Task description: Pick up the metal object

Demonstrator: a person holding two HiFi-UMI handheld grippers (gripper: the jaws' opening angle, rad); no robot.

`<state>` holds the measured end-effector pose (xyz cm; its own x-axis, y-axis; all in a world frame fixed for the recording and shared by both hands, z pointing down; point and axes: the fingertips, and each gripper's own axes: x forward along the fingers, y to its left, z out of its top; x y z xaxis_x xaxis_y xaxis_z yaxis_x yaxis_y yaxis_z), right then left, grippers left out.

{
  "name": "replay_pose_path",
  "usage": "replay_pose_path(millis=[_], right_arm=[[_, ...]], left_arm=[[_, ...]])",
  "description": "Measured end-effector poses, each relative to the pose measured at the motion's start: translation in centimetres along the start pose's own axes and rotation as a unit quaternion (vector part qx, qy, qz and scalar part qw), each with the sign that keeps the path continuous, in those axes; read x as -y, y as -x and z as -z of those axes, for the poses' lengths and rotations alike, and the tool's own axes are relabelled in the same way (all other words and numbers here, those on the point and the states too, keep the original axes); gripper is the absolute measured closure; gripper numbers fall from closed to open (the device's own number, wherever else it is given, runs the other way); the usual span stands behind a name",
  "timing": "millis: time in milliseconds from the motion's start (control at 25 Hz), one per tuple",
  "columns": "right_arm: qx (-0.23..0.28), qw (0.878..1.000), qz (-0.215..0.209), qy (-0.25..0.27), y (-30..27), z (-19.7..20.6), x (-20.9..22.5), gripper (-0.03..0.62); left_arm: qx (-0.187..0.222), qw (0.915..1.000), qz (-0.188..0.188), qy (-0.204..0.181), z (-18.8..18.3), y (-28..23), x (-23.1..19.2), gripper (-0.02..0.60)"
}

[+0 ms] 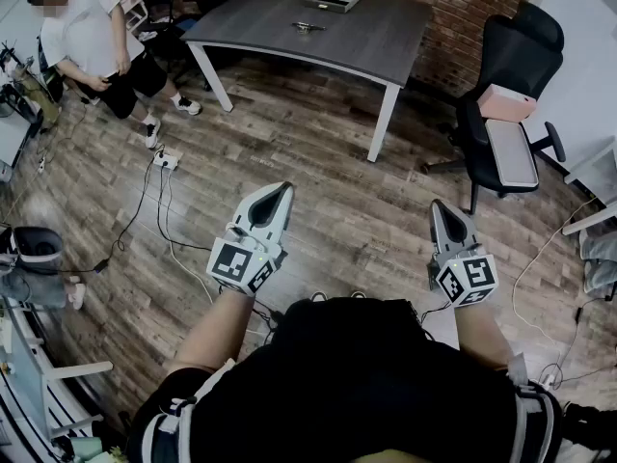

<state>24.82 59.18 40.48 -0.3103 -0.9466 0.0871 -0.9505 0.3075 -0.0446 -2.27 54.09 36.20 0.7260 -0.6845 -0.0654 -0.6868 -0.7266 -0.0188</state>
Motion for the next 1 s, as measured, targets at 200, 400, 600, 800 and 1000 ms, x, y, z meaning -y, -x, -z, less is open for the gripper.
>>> replay_pose_path(millis=[200, 400, 600, 800, 1000], right_arm=[[0.001, 1.000, -0.011, -0.005, -0.7, 0.1, -0.8, 0.600], [0.001, 1.000, -0.013, -0.010, -1.0, 0.0, -0.5, 0.600], [-0.002, 1.000, -0.016, -0.012, -1.2, 0.1, -0.5, 0.599], [0.005, 1.000, -0.020, -0.021, -1.7, -0.1, -1.1, 0.599], [0.013, 0.999, -0.020, -0.021, -4.0, -0.6, -2.3, 0.599]], left_arm=[[-0.003, 1.0000, 0.002, 0.001, 0.1, -0.3, 0.5, 0.574], [-0.007, 1.0000, 0.003, 0.005, 0.2, -0.6, 0.7, 0.574], [-0.005, 0.9999, -0.003, 0.009, -0.1, -0.6, 0.3, 0.574], [-0.006, 0.9999, 0.001, 0.008, -0.2, -0.2, -0.3, 0.574], [-0.008, 1.0000, 0.003, 0.003, -0.2, 0.4, -2.6, 0.574]])
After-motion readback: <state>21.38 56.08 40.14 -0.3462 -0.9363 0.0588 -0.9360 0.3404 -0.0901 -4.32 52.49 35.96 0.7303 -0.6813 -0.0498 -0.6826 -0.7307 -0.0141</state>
